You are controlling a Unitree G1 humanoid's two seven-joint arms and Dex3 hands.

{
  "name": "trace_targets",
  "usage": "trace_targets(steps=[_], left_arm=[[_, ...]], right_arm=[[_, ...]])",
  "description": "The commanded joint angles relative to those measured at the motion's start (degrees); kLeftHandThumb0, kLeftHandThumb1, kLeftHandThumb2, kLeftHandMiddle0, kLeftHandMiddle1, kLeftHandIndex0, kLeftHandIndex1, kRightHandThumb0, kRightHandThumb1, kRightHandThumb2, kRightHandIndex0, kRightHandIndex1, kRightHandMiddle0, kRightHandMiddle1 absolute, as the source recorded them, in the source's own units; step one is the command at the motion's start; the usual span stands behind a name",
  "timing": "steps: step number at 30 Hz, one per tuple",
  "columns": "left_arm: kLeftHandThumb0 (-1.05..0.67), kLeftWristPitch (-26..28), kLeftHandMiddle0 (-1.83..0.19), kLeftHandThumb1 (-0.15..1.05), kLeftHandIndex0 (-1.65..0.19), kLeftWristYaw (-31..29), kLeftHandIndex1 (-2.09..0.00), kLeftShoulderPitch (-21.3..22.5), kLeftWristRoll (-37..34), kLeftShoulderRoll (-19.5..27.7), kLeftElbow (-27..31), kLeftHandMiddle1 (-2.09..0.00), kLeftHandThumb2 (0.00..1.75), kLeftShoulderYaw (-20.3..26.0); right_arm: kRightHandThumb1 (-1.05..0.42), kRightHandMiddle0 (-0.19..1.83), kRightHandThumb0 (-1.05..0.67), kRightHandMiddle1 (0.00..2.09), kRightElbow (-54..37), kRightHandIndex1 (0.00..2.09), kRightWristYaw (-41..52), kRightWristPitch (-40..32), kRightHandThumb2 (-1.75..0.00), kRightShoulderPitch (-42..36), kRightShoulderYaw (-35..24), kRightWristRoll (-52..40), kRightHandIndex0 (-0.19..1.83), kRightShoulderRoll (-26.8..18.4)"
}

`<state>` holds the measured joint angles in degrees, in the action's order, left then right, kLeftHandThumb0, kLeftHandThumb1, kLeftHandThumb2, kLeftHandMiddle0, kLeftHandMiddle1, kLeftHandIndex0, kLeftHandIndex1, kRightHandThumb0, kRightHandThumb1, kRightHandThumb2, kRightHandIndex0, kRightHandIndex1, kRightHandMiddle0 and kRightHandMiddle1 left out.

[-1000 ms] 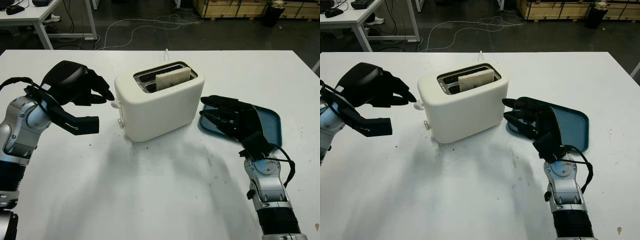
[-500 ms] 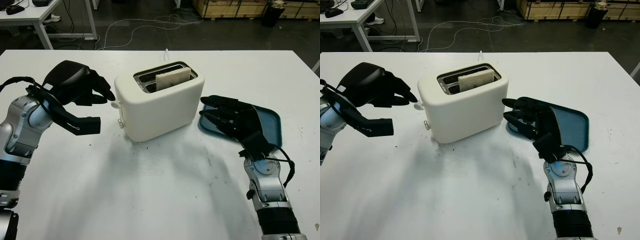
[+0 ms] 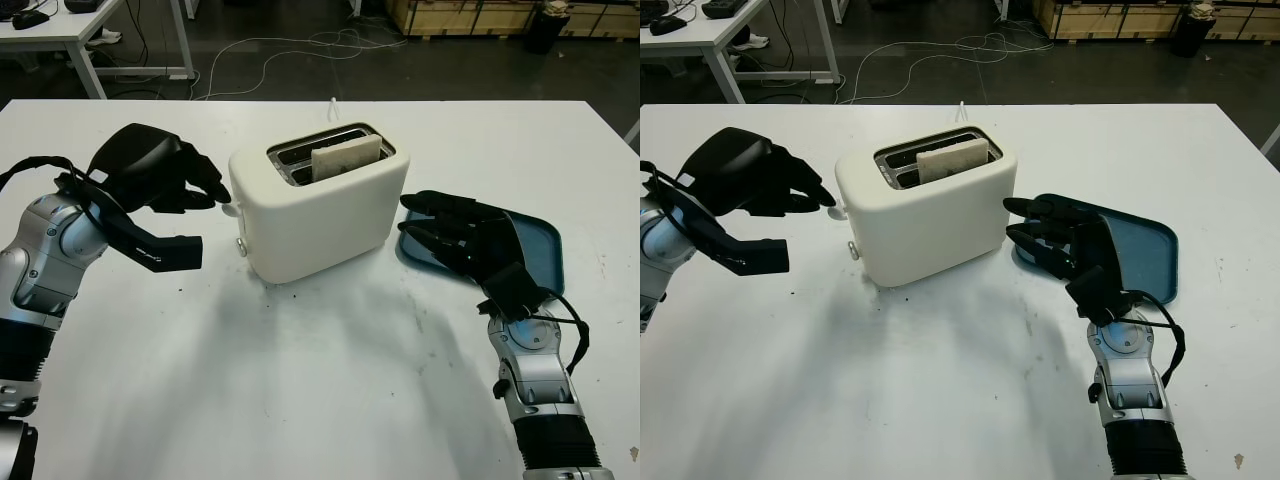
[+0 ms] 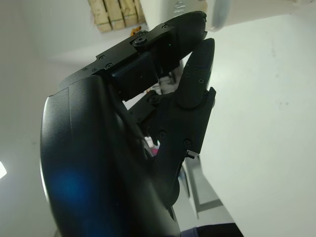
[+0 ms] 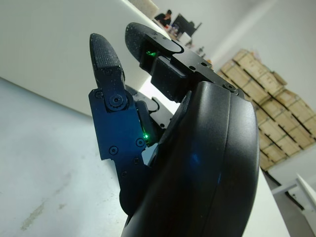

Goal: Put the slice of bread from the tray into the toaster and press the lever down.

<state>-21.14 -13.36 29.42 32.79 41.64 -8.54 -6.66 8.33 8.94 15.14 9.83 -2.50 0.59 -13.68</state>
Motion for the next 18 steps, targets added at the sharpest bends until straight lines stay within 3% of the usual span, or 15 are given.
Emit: trace_targets(steps=[1,18], left_arm=[[-0.31,-0.43,-1.07,0.84,-1.35,-0.36,-0.01,1.3,-0.09,-0.19,-0.66,-1.14,0.01,-0.64],[-0.28,-0.52,-1.02,0.82,-1.35,-0.53,0.0,1.45,-0.95,-0.8,-1.73,-1.28,0.0,-1.2]], right_arm=[[-0.92,0.99,-0.46,0.0,0.17,0.27,0.25,1.15,0.0,-0.14,-0.3,-0.54,1.0,0.34],[-0.91,0.99,-0.46,0.0,-0.04,0.27,0.53,0.84,0.0,-0.28,-0.48,-0.55,1.0,0.66]])
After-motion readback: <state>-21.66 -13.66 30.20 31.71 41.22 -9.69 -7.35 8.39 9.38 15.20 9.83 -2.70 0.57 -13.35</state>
